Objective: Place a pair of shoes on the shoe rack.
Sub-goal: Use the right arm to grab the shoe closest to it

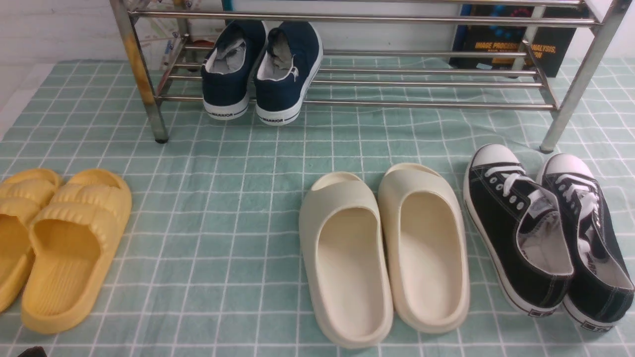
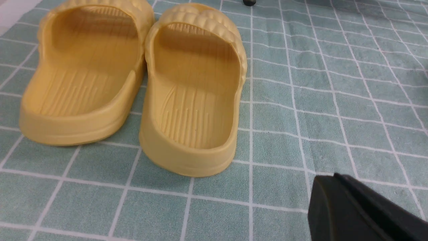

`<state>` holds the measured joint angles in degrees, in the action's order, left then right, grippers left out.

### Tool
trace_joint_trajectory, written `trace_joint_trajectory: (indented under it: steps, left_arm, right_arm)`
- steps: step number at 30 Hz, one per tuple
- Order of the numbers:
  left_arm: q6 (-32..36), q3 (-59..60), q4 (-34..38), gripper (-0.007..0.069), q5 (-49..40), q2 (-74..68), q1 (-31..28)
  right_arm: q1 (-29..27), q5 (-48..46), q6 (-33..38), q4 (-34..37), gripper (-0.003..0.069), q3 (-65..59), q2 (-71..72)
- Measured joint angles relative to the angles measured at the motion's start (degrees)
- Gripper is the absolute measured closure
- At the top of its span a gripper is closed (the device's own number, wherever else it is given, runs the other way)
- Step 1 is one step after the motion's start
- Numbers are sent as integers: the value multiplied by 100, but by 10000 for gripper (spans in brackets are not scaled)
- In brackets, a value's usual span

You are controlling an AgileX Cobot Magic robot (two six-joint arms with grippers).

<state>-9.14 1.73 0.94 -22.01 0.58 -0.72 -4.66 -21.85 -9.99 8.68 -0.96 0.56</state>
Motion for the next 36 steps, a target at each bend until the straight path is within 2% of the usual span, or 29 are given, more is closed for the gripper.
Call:
trace_joint_trajectory:
  steps: [17, 21, 22, 23, 24, 26, 36]
  left_arm:
    - [0, 0, 0, 607, 0, 0, 0]
    - [0, 0, 0, 605, 0, 0, 0]
    - [0, 0, 0, 605, 0, 0, 0]
    - [0, 0, 0, 605, 0, 0, 0]
    - [0, 0, 0, 605, 0, 0, 0]
    - [0, 0, 0, 605, 0, 0, 0]
    - [0, 0, 0, 599, 0, 0, 0]
  right_arm:
    - [0, -29, 0, 948, 419, 0, 0]
    - [0, -120, -4, 2939, 419, -45, 0]
    - [0, -146, -4, 3318, 419, -46, 0]
    - [0, -154, -4, 3406, 419, -50, 0]
    - [0, -146, -4, 3976, 419, -50, 0]
    - [0, -76, 35, 4469, 419, -50, 0]
    - [0, 391, 659, 4695, 419, -50, 0]
